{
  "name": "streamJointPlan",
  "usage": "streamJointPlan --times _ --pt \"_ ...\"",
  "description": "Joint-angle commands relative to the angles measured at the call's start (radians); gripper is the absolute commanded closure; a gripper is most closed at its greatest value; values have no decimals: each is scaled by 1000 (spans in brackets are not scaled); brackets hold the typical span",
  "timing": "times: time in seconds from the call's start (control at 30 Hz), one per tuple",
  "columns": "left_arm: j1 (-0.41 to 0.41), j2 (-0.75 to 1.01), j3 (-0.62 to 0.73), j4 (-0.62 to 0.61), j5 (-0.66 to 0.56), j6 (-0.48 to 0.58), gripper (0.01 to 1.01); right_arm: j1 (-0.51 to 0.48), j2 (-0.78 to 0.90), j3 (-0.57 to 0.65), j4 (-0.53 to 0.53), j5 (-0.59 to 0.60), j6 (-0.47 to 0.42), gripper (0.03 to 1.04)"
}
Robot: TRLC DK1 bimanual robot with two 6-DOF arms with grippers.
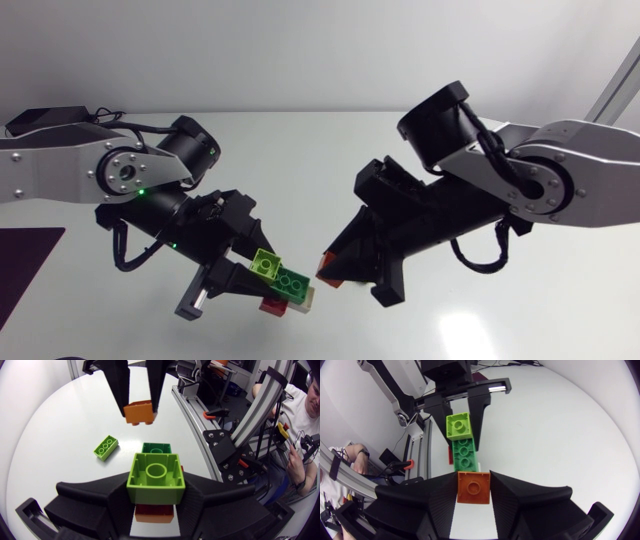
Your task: Separate the duplo bricks
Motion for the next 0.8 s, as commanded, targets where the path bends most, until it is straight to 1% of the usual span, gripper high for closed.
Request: streamJointPlan --times 0.0,0.07,0.1,0.13,0.2,0.23,0.3,0.37,0.47,0.5,0.53,0.6,0.77 --pt "15 -18 -25 2 2 3 769 -36 0 -35 45 29 31 808" --pt "26 -25 -31 4 2 0 769 -52 -5 -93 145 146 46 808" --pt "35 -28 -34 6 2 -3 767 -67 -2 -122 201 182 68 808" --pt "41 -33 -37 6 2 -6 767 -82 1 -148 243 213 71 808" --pt "46 -41 -47 22 2 -26 767 -92 1 -223 384 336 99 808" --pt "47 -47 -53 32 2 -37 766 -93 3 -254 441 348 115 808" --pt "46 -58 -65 55 2 -66 764 -101 7 -315 537 409 122 808" --pt "44 -65 -76 87 2 -103 762 -101 12 -386 685 474 126 807" --pt "40 -78 -90 102 2 -125 759 -102 59 -450 853 515 140 807" --pt "40 -82 -94 105 2 -129 757 -113 82 -458 892 517 152 807" --pt "37 -88 -97 108 2 -135 757 -133 112 -458 919 515 166 807" --pt "35 -101 -109 114 2 -145 756 -153 148 -443 938 515 188 807" --pt "37 -130 -134 114 2 -149 756 -197 271 -361 910 526 253 807"
